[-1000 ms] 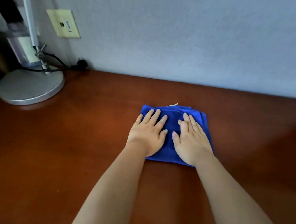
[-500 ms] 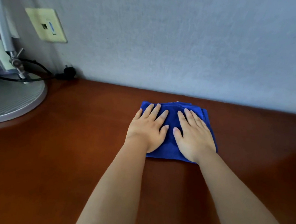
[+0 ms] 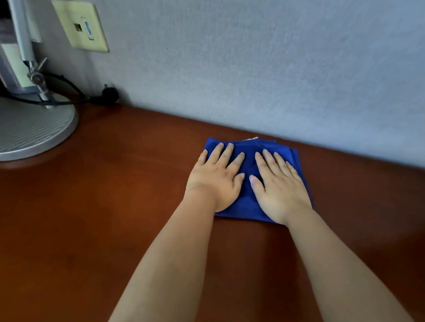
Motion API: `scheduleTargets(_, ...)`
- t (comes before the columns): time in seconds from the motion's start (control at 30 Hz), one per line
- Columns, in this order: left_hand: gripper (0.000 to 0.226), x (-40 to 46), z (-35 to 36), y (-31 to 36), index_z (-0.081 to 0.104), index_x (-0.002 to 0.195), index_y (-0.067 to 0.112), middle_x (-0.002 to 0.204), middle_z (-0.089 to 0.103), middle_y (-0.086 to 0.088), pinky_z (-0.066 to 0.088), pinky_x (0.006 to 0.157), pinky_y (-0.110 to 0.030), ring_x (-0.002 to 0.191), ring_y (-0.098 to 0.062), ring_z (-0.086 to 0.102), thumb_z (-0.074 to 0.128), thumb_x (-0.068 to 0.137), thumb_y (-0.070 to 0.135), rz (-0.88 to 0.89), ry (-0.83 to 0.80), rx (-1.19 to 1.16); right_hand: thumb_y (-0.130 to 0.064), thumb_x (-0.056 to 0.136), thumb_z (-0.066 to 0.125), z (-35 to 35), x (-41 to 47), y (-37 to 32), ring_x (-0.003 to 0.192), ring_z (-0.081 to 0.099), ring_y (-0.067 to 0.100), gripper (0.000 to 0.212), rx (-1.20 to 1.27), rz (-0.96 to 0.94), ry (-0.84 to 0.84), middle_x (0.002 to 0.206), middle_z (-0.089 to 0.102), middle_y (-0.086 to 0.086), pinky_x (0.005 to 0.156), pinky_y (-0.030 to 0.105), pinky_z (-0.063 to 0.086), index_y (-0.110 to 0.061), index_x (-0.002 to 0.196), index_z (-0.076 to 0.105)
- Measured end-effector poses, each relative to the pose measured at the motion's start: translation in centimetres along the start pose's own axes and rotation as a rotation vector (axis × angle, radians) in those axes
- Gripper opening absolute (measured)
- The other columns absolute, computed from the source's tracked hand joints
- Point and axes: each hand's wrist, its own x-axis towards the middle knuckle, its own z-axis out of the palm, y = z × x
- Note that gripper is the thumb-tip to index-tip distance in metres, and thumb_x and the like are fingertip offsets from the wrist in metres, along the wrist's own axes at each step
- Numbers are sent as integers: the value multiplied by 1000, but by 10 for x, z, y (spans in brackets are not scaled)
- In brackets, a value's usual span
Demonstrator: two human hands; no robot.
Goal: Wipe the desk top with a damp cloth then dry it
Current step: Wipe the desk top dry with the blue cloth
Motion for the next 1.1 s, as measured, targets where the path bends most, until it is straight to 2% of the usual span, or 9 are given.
scheduleTargets(0.27, 56, -74, 8, 13, 0, 155, 26, 162, -9, 0, -5, 120, -40, 148, -18, -13, 11, 103, 44, -3, -10, 2, -44, 103, 17, 9, -74, -22, 148, -6, 15, 58, 6, 4, 11, 162, -4, -1, 120, 33, -3, -20, 154, 2)
scheduleTargets(0.63, 56, -239, 25, 30, -1, 155, 25, 162, -11, -1, -8, 119, -40, 148, -19, -15, 13, 103, 43, -5, -8, -13, -45, 102, 17, 27, -225, -77, 148, -9, 14, 59, 13, -9, 20, 161, -6, -2, 120, 33, -6, -21, 154, 1)
scheduleTargets(0.7, 56, -259, 27, 30, -1, 155, 26, 162, -11, -1, -8, 119, -40, 148, -19, -15, 13, 103, 43, -2, -7, -11, -48, 100, 11, 30, -241, -86, 148, -8, 14, 61, -2, -8, 12, 161, -6, -2, 120, 33, -6, -21, 154, 1)
scheduleTargets(0.77, 56, -268, 27, 29, -1, 155, 26, 162, -11, -1, -8, 119, -40, 148, -18, -15, 13, 103, 43, 3, -2, -7, -55, 87, -7, 33, -250, -92, 148, -7, 14, 75, -5, 2, 27, 161, -5, -3, 119, 33, -6, -23, 154, 1)
scheduleTargets(0.83, 56, -269, 27, 28, -1, 155, 26, 162, -11, 0, -9, 119, -40, 148, -18, -15, 13, 103, 43, 4, -1, -9, -55, 76, -16, 34, -251, -93, 148, -6, 14, 85, 2, -2, 32, 162, -4, -3, 119, 32, -5, -24, 154, 0)
scheduleTargets(1.0, 56, -253, 27, 23, -1, 155, 27, 162, -10, 0, -9, 119, -39, 148, -18, -15, 14, 103, 42, 35, 0, 1, -49, 100, 14, 34, -241, -89, 148, -4, 14, 60, 30, 12, 63, 162, -1, -4, 119, 32, -4, -24, 154, 5)
scheduleTargets(1.03, 55, -246, 26, 21, -1, 155, 28, 162, -10, 1, -8, 119, -39, 148, -18, -15, 14, 103, 42, 40, -1, 5, -50, 99, 14, 33, -236, -88, 148, -4, 14, 61, 30, 18, 65, 162, -1, -4, 119, 32, -4, -24, 154, 5)
scheduleTargets(1.1, 55, -232, 25, 18, -2, 154, 28, 162, -10, 1, -8, 120, -39, 148, -17, -14, 14, 103, 42, 43, 5, 8, -56, 88, -3, 32, -224, -86, 148, -4, 14, 74, 24, 23, 75, 162, 0, -4, 119, 32, -4, -24, 154, 5)
